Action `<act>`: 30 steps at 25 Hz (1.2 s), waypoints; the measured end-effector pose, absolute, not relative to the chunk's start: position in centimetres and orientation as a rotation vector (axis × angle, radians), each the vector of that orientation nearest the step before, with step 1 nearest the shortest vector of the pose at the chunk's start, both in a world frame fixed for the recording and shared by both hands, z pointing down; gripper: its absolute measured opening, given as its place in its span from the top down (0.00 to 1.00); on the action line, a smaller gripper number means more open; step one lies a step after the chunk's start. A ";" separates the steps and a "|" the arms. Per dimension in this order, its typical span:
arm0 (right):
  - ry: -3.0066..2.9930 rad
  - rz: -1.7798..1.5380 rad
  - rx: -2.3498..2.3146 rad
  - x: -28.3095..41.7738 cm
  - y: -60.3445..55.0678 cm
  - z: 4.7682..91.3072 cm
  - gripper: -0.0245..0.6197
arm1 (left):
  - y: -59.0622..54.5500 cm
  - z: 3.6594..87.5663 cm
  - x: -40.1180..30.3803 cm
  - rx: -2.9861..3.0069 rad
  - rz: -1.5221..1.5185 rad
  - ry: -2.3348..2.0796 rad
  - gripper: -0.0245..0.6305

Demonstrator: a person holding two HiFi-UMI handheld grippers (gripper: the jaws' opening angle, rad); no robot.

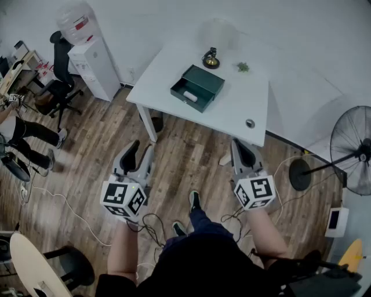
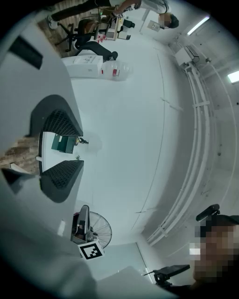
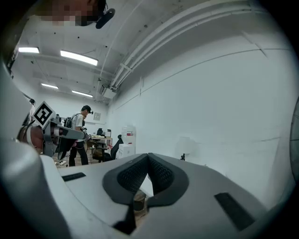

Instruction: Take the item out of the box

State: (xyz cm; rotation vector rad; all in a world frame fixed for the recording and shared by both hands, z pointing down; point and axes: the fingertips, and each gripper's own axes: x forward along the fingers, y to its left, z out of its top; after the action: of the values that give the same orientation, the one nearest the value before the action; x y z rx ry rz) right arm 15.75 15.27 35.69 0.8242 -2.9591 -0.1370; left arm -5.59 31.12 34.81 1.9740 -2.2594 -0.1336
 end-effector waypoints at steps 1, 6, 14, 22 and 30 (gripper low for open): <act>-2.950 -0.122 0.833 16.5 16.4 35.7 0.95 | 32.3 34.8 -4.9 1.971 -0.130 -2.254 0.72; -2.970 -0.109 0.827 18.9 19.7 34.6 0.95 | 36.0 33.8 -2.4 1.955 -0.126 -2.287 0.72; -3.038 -0.096 0.779 20.4 20.3 32.7 0.95 | 35.9 32.2 0.9 1.948 -0.096 -2.312 0.73; -3.110 -0.060 0.779 22.0 17.1 32.2 0.89 | 33.1 31.6 2.4 1.886 -0.065 -2.389 0.73; -3.180 -0.021 0.765 23.6 12.0 30.8 0.75 | 29.9 30.0 4.2 1.841 -0.001 -2.475 0.73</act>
State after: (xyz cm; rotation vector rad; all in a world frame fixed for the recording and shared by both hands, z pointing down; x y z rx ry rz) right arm 23.64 12.01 30.81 0.7651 -3.1804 -0.0207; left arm 4.16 29.93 29.99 1.8414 -2.4747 -0.0010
